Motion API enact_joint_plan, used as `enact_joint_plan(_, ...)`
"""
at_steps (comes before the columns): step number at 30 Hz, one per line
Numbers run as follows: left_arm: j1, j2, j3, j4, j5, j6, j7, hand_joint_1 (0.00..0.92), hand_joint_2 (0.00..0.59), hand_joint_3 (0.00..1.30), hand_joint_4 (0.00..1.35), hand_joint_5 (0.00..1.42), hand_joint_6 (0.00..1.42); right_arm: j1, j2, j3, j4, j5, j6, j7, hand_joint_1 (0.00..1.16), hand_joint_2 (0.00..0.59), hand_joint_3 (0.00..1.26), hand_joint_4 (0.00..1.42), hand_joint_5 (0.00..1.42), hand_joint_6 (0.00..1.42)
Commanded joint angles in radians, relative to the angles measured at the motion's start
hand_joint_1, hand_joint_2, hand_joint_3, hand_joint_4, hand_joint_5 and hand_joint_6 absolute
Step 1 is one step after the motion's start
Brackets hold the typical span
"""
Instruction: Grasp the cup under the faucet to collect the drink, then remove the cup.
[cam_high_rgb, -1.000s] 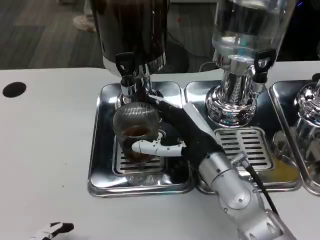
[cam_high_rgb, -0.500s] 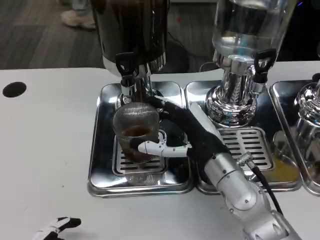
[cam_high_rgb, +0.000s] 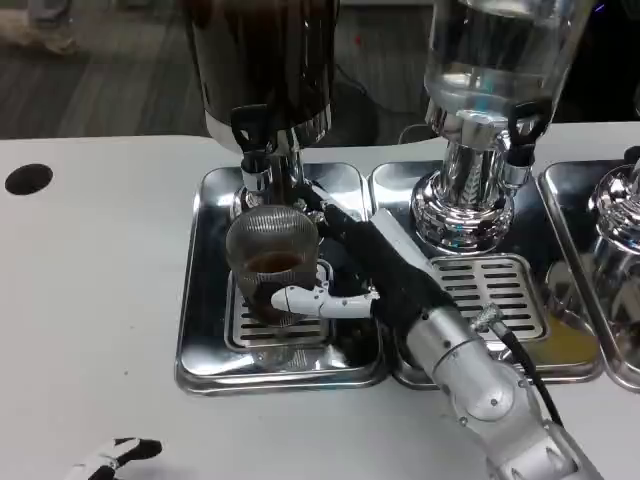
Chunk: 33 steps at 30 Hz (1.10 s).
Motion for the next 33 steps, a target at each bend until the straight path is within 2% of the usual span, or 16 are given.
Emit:
enact_joint_plan(1,0.023,0.003,0.013,0.003,-0.014,-0.009,-0.008,0.000,0.055,0.32,0.20,0.36,0.66,0.005,0.018,0.007,-0.015,0.004,-0.014,0.001,0.74,0.094,0.06,0.06,0.12,0.03)
enact_joint_plan(10,0.034,0.005,0.018,0.015,-0.023,-0.022,-0.003,0.000,0.055,0.32,0.21,0.37,0.66,-0.004,0.041,0.017,-0.028,-0.002,-0.005,-0.003,0.74,0.094,0.07,0.08,0.13,0.04)
enact_joint_plan(15,0.041,0.005,0.024,0.019,-0.029,-0.030,-0.003,0.000,0.058,0.32,0.21,0.37,0.67,0.000,0.048,0.016,-0.032,-0.003,-0.005,-0.011,0.74,0.094,0.14,0.13,0.15,0.06)
enact_joint_plan(33,0.037,0.007,0.038,0.011,-0.038,-0.026,-0.031,0.000,0.065,0.33,0.21,0.37,0.68,0.018,0.041,0.015,-0.022,-0.016,-0.025,-0.051,0.76,0.090,0.24,0.20,0.21,0.08)
